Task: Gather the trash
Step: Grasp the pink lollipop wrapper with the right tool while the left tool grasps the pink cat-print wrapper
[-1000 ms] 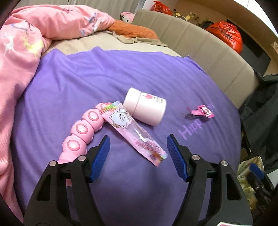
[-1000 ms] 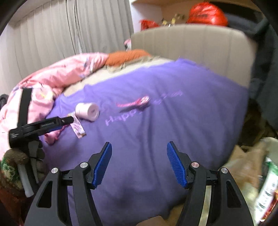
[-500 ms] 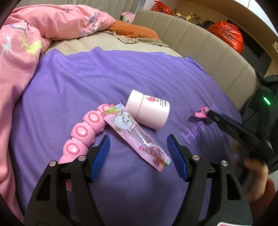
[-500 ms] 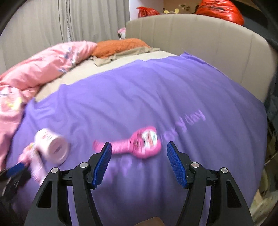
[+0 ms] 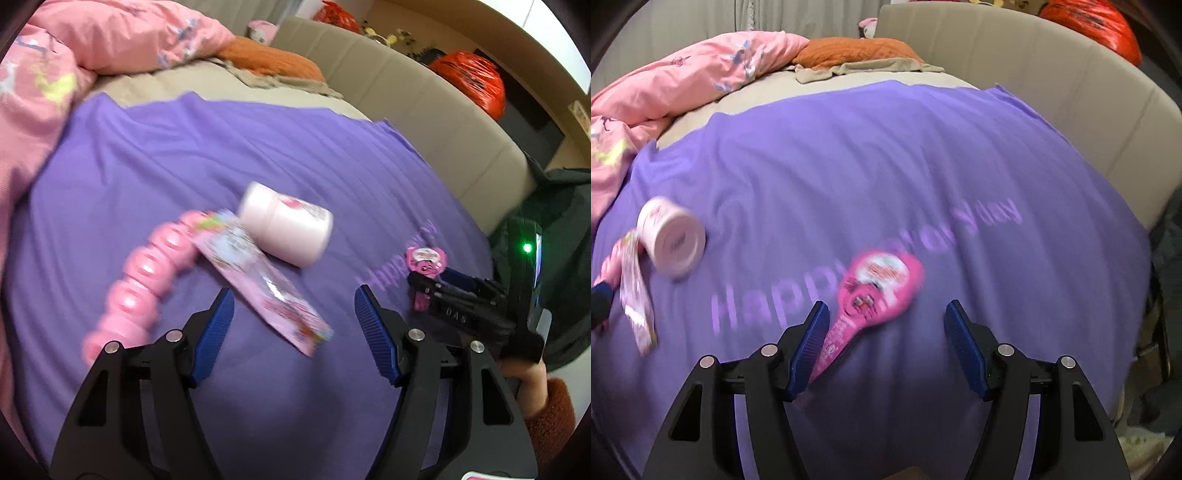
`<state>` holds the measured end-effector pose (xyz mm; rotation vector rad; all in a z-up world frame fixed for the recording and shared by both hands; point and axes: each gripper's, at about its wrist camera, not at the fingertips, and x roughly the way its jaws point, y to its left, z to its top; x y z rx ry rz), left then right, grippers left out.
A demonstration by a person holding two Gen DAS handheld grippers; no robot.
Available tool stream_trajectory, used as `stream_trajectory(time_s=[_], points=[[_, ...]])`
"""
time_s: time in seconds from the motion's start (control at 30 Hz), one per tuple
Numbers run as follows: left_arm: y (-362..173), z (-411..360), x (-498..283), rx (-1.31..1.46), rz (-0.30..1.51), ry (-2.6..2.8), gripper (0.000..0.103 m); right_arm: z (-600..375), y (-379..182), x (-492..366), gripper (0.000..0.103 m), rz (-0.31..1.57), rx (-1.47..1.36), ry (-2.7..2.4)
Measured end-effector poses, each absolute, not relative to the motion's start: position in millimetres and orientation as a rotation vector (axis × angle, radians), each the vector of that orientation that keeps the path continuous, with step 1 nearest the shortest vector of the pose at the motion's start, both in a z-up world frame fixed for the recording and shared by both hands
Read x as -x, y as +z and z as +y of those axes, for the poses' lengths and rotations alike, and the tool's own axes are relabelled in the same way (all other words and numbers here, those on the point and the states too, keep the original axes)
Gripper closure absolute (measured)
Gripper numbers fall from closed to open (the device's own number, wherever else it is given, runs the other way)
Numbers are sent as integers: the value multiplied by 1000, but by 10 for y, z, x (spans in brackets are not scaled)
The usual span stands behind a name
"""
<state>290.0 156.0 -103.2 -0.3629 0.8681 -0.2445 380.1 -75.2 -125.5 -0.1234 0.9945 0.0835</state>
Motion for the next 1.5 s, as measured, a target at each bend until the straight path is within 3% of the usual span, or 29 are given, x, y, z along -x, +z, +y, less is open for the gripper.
stream_trajectory(time_s=[0.27,0.4,0.67,1.3,1.37,1.47,1.5], points=[[-1124,1579,-2834,427,853,-171,39,-889,-1123,-3390,41,919,38,69],[-1179,1638,-2881,441,870,-152,39,-647,-1089,-3425,41,871,133,93],[-1206,1648,-2915,432,884,-167,39,-376,-1230,-3586,58,887,302,107],[-1265,1746,-3138,465,904,-226,34,-746,-948,-2833,59,773,-28,155],[-1270,1717,-3207,430,926,-213,40,-767,-954,-2755,59,777,-37,157],[-1271,1672,-3189,377,940,-182,57,-833,-950,-2640,59,781,-65,162],[-1257,1633,-3172,352,943,-186,69,-850,-948,-2616,59,781,-71,164]])
